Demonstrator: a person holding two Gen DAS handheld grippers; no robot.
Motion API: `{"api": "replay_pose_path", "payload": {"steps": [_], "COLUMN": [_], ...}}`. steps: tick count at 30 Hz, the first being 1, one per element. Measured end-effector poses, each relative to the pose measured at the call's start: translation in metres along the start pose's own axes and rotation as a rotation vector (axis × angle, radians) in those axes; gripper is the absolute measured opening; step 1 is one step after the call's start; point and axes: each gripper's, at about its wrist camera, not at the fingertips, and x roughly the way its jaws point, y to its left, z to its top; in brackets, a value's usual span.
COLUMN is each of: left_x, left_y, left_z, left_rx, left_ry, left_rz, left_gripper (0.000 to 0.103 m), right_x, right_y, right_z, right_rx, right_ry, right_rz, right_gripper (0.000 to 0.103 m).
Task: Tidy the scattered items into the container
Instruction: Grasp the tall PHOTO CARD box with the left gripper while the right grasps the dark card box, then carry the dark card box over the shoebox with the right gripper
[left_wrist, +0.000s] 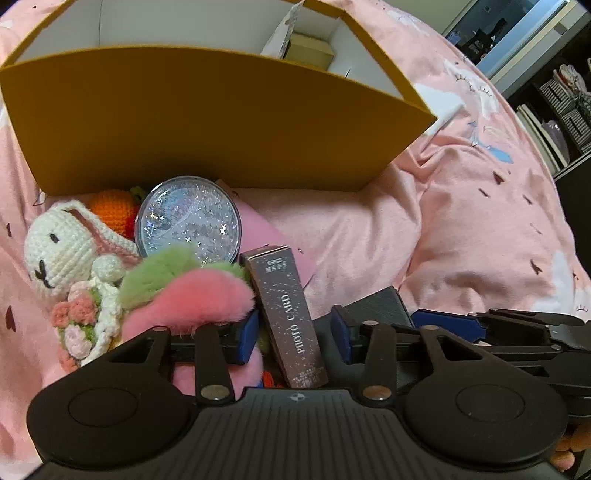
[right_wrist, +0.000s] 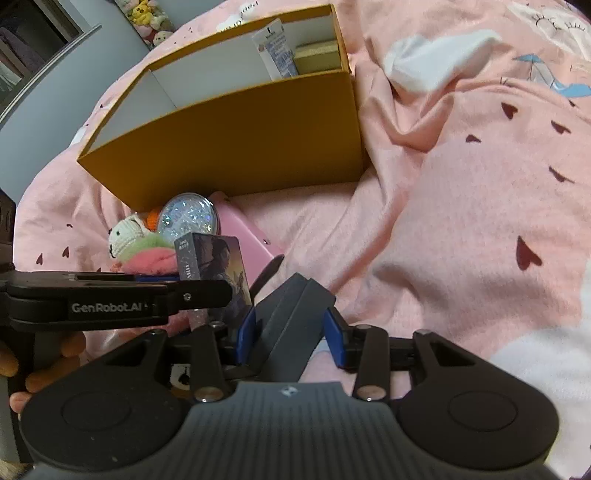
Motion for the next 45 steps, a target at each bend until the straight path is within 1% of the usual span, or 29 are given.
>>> {"api": "replay_pose_path", "payload": {"steps": [2,7,10,11,13,16,18,20,24,26,31,35,37,39,45], "left_x": [0.005,0.005,-0.001,-0.003,-0.008,-0.014,-0.018,-0.023,-0.037,-0.044,-0.067,-0.087,-0.098,-0.111,-0.144], "left_y": [-0.001,0.000,-0.002,-0.003,-0.004,-0.001,-0.001,-0.001,0.000,0.001,0.005,0.009,0.012,0.014,0.020], "left_z": [0.000,-0.002,-0.005,-0.006,-0.008,-0.009,-0.010,-0.010,-0.009,-0.008,-0.001,0.011,0.021,0.032,0.071], "left_rx": [0.007,0.021,0.057,0.069,0.083,0.085,0.093,0.102,0.111,0.108,0.112,0.120,0.123,0.130,0.165], "left_ry": [0.009,0.002,-0.015,-0.021,-0.030,-0.037,-0.046,-0.055,-0.085,-0.101,-0.141,-0.156,-0.165,-0.180,-0.229], "left_rz": [0.009,0.003,0.000,0.004,0.007,-0.007,-0.013,-0.017,-0.027,-0.028,-0.035,-0.056,-0.074,-0.077,-0.041], "left_gripper": [0.037,0.036,0.030,0.027,0.027,0.027,0.027,0.026,0.026,0.026,0.026,0.026,0.026,0.026,0.026], "right_x": [0.005,0.017,0.026,0.028,0.032,0.030,0.025,0.018,0.002,-0.008,-0.033,-0.055,-0.065,-0.073,-0.085], "right_y": [-0.002,-0.003,-0.004,-0.005,-0.006,-0.006,-0.005,-0.004,-0.001,0.006,0.032,0.056,0.068,0.076,0.104], "right_z": [0.001,0.003,0.004,0.004,0.005,0.005,0.005,0.006,0.012,0.015,0.026,0.040,0.049,0.057,0.090], "right_rx": [0.005,0.012,0.010,0.010,0.019,0.029,0.026,0.026,0.020,-0.020,-0.180,-0.352,-0.444,-0.527,-0.747], "right_ry": [0.018,0.054,0.088,0.097,0.109,0.107,0.097,0.087,0.056,0.031,-0.053,-0.123,-0.155,-0.183,-0.277], "right_rz": [-0.001,-0.005,0.014,0.017,0.020,0.030,0.041,0.059,0.094,0.097,0.076,0.057,0.037,0.021,-0.026], "right_gripper": [0.046,0.052,0.059,0.060,0.060,0.056,0.052,0.046,0.039,0.038,0.038,0.037,0.037,0.037,0.037]}}
